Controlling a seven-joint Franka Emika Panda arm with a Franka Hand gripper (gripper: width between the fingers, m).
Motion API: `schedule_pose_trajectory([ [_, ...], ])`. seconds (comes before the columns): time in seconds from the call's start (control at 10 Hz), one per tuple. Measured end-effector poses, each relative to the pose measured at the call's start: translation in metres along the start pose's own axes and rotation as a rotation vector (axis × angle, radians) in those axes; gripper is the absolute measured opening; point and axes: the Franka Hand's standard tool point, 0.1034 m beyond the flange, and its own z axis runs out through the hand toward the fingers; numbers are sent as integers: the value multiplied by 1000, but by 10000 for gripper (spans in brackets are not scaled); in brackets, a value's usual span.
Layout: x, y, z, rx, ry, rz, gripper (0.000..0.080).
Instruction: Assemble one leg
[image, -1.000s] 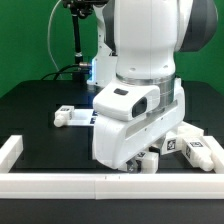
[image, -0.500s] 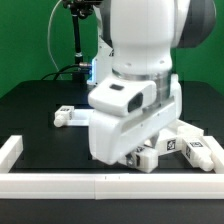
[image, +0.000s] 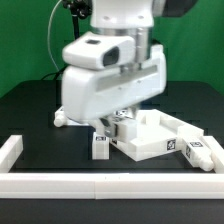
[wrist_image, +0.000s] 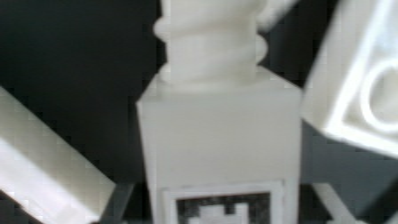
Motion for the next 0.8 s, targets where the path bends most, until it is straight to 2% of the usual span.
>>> schedule_pose_trajectory([
  [0.1,-16,3,3,-11,-1,33,281],
  [0.2,-21,3,4,-9,-7,89,281],
  [0.3,-20,-1,6,3,-19,137,281],
  [0.8,-20,-1,7,5,-19,118,282],
])
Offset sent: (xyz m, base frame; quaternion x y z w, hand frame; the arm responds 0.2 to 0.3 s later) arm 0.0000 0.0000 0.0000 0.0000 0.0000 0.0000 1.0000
